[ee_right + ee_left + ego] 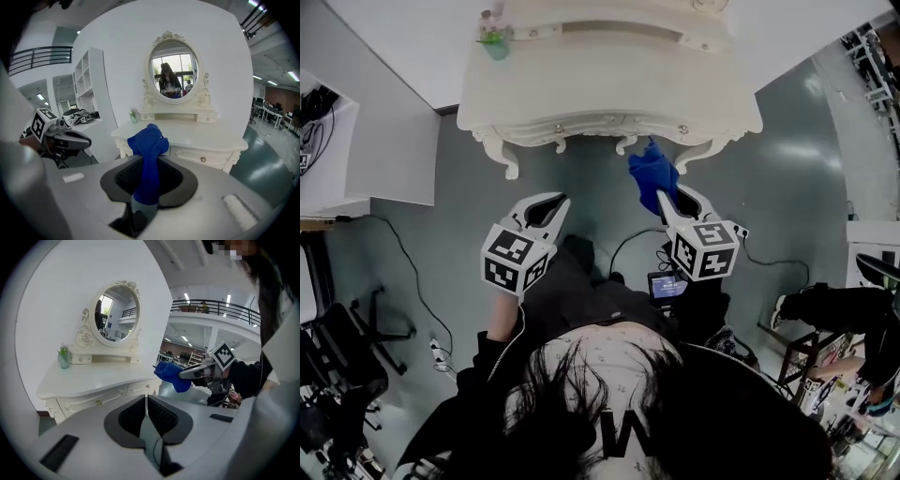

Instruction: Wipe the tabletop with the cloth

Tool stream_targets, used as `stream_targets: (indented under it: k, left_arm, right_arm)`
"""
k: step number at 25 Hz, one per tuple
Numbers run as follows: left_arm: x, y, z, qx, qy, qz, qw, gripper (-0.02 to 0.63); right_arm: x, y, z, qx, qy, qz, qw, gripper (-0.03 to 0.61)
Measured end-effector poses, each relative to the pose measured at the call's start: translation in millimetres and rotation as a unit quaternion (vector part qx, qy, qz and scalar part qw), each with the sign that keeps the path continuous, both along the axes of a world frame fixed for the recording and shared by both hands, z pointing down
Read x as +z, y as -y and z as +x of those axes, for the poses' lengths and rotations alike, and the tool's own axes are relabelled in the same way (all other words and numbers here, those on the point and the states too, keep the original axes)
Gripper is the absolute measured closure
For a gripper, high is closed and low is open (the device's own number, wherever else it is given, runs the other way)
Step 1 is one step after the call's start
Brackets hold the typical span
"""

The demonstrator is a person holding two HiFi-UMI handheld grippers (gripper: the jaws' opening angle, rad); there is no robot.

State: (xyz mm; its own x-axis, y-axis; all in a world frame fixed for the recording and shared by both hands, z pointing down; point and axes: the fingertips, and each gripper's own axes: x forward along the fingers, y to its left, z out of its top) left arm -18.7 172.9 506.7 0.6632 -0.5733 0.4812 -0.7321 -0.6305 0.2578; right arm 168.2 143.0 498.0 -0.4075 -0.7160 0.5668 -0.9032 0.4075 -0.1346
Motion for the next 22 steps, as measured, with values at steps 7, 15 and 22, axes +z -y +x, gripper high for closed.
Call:
stream_targets:
  k: [7, 15, 22]
  left_arm:
    - [1.8, -41.0, 38.0, -0.016, 0.013, -0.001, 0.9998, 0.612]
    - [2.5, -107.1, 104.5, -0.023, 0.011, -0.005, 0.9997, 0.612]
    - [5.8, -154.4, 151.1, -0.017, 0.016, -0.005, 0.9997, 0.612]
  right_arm:
    - [3.6, -39.7, 46.2, -0.013, 0.020, -0.003, 1.000, 0.493]
    - [-2.3, -96.9, 132.5, 0.004, 0.019, 0.005, 1.000, 0.494]
    - [-1.4, -137.1, 180.9, 0.009, 0.025, 0.011, 1.000, 0.494]
